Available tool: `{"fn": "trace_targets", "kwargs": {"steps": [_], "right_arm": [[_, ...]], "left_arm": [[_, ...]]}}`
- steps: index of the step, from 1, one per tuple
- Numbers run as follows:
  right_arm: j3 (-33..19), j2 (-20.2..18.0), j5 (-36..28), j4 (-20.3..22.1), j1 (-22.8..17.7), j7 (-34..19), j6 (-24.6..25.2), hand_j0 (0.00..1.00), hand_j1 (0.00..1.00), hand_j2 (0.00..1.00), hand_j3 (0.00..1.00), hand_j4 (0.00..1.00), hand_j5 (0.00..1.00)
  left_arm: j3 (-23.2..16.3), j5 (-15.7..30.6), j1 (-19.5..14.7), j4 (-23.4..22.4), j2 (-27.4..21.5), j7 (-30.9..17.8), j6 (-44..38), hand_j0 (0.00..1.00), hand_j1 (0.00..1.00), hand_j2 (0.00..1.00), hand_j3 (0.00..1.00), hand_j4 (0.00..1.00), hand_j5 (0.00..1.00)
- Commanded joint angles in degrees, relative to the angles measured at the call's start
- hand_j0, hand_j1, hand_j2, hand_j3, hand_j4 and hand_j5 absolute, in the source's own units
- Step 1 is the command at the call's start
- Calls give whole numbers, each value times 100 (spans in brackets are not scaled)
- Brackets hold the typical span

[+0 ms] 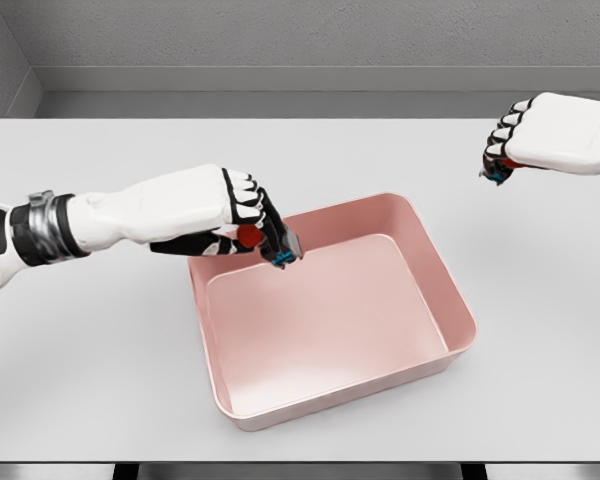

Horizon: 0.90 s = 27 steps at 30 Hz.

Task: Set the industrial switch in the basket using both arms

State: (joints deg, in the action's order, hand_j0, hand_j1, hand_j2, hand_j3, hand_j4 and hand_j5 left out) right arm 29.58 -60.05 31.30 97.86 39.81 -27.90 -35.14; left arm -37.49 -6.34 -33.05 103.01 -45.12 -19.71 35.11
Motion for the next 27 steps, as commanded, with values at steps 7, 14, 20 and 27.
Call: {"fn": "trace_targets", "kwargs": {"steps": [7, 14, 20, 27], "right_arm": [[30, 292, -53, 260, 9, 4, 14, 49, 49, 49, 49, 49, 49], [65, 696, -54, 330, 0, -5, 14, 49, 49, 49, 49, 49, 49], [12, 635, -54, 330, 0, 4, 14, 49, 49, 49, 49, 49, 49], [-23, 503, -45, 304, 0, -5, 14, 49, 49, 49, 49, 49, 49]], "left_arm": [[-83, 54, -132, -36, 108, 11, -11, 100, 100, 100, 100, 100, 100], [-232, 19, -545, -1, 565, 11, -11, 100, 100, 100, 100, 100, 100], [-268, 28, -703, 8, 680, 11, -11, 100, 100, 100, 100, 100, 100], [-180, 89, -668, -9, 363, 2, -11, 100, 100, 100, 100, 100, 100]]}}
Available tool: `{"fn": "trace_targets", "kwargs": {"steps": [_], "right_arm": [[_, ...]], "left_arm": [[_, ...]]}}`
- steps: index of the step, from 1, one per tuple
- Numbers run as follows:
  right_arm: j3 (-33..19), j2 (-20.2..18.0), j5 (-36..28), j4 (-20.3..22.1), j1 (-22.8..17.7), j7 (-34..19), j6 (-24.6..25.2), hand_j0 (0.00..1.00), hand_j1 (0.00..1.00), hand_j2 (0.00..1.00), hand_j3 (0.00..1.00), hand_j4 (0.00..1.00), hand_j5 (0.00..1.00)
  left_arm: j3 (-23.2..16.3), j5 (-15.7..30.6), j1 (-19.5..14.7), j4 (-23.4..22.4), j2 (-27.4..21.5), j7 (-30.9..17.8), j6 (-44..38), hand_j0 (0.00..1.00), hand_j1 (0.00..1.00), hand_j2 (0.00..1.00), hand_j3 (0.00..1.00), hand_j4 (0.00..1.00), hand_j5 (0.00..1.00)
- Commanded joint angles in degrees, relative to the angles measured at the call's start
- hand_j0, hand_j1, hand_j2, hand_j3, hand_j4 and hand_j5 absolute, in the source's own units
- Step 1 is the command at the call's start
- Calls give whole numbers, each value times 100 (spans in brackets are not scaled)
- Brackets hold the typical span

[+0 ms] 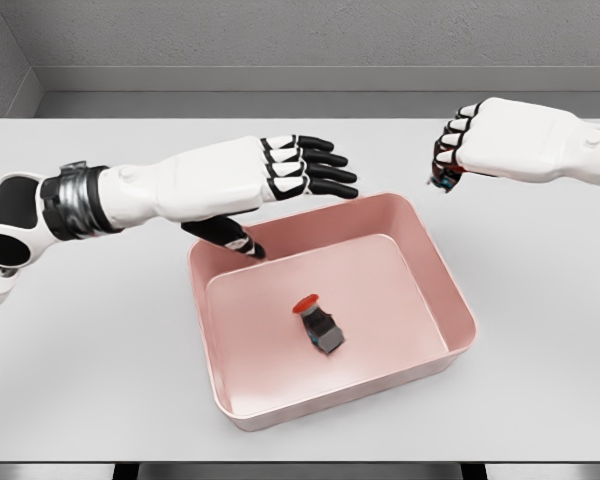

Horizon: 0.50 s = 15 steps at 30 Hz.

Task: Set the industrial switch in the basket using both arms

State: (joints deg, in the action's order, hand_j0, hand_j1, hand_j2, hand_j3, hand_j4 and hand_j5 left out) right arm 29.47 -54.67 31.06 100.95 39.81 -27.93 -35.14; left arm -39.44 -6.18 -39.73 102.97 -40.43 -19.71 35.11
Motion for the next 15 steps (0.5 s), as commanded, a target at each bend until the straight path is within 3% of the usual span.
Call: {"fn": "trace_targets", "kwargs": {"steps": [1, 5, 8, 15], "right_arm": [[-11, -35, -21, 4, 0, 7, 14, 49, 49, 49, 49, 49, 49], [59, 97, -30, 21, 9, 7, 14, 49, 49, 49, 49, 49, 49], [85, 308, -30, 21, 0, -2, 14, 49, 49, 49, 49, 49, 49], [402, 493, -30, 21, -44, 7, 14, 49, 49, 49, 49, 49, 49]], "left_arm": [[147, 116, 0, -31, -316, 20, -11, 100, 100, 100, 100, 100, 100], [279, 591, 140, -260, -1134, 20, -11, 100, 100, 100, 100, 100, 100], [490, 881, 492, -611, -1688, 20, -11, 100, 100, 100, 100, 100, 100], [526, 1083, 668, -875, -1987, 20, -11, 100, 100, 100, 100, 100, 100]]}}
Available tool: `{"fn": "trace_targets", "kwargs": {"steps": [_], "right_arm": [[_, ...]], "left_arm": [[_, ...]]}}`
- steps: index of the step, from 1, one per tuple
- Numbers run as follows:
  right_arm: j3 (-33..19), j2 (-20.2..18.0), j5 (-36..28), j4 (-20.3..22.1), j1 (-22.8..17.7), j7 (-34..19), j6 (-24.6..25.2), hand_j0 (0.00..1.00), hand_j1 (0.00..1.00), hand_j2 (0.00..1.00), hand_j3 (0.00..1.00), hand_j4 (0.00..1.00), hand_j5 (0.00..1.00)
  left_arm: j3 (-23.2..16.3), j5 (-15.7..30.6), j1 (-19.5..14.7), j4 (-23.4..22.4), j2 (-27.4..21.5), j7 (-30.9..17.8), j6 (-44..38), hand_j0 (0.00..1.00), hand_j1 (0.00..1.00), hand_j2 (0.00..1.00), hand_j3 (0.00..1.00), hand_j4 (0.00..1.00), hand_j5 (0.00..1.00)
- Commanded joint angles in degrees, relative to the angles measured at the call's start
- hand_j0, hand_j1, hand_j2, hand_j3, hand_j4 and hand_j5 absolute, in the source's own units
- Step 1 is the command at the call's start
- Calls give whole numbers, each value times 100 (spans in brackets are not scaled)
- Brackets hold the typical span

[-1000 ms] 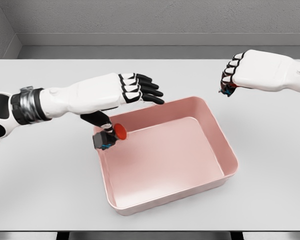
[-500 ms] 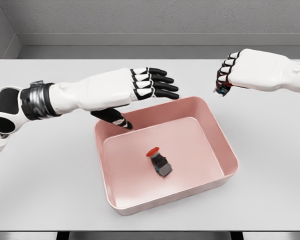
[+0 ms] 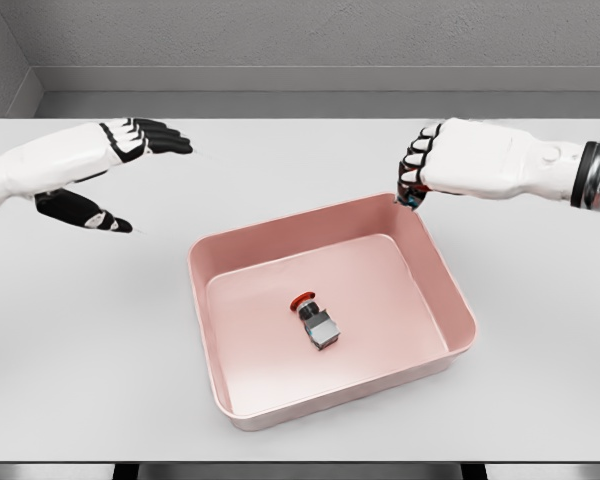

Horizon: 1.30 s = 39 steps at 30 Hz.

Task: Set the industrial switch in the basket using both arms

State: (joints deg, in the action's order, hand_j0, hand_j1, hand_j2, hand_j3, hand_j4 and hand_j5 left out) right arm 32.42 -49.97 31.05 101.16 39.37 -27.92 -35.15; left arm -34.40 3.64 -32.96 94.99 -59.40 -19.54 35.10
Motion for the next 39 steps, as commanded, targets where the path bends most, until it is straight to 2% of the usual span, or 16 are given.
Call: {"fn": "trace_targets", "kwargs": {"steps": [1, 3, 6, 13, 15, 17, 24, 26, 27, 28, 30, 34, 39], "right_arm": [[168, 154, -28, 1, 0, -3, 15, 49, 49, 49, 49, 49, 49], [221, 198, -28, 1, 9, 6, 15, 49, 49, 49, 49, 49, 49], [326, 497, -46, 1, 26, -3, 15, 49, 49, 49, 49, 49, 49], [484, 620, -63, 1, 53, 6, 15, 51, 51, 51, 51, 51, 51], [484, 664, -63, 1, 53, 6, 15, 63, 63, 63, 63, 63, 63], [502, 726, -63, 1, 53, 41, 15, 99, 99, 99, 99, 99, 99], [485, 779, -248, 9, 62, 67, 15, 100, 100, 100, 100, 100, 100], [397, 586, -389, 1, 70, 58, 15, 100, 100, 100, 100, 100, 100], [309, 340, -476, 1, 62, 67, 15, 100, 100, 100, 100, 100, 100], [72, -91, -617, -17, 18, 85, 15, 100, 100, 100, 100, 100, 100], [-87, -557, -1030, -280, -184, 85, 15, 100, 100, 100, 100, 100, 100], [-289, -733, -1355, -1256, -299, 85, 15, 100, 100, 100, 100, 100, 100], [-324, -733, -1373, -1265, -360, 58, 15, 100, 100, 100, 100, 100, 100]], "left_arm": [[21, 111, 0, -77, -115, 3, -10, 100, 100, 100, 100, 100, 100], [21, 120, 44, -86, -159, 3, -10, 100, 100, 100, 100, 100, 100], [21, 129, 44, -174, -186, 3, -10, 100, 100, 100, 100, 100, 100], [21, 146, 105, -288, -273, 3, -10, 100, 100, 100, 100, 100, 100], [21, 146, 114, -288, -273, 3, -10, 100, 100, 100, 100, 100, 100], [21, 146, 114, -288, -273, -6, -10, 100, 100, 100, 100, 100, 100], [30, 146, 105, -297, -273, -23, -10, 100, 100, 100, 100, 100, 100], [30, 129, 105, -306, -273, -23, -10, 100, 100, 100, 100, 100, 100], [30, 129, 105, -306, -273, -23, -10, 100, 100, 100, 100, 100, 100], [30, 129, 105, -306, -273, -23, -10, 100, 100, 100, 100, 100, 100], [30, 120, 105, -306, -273, -23, -10, 100, 100, 100, 100, 100, 100], [56, 93, 105, -323, -273, -23, -10, 100, 100, 100, 100, 100, 100], [65, 111, 105, -323, -273, -23, -10, 100, 100, 100, 100, 100, 100]]}}
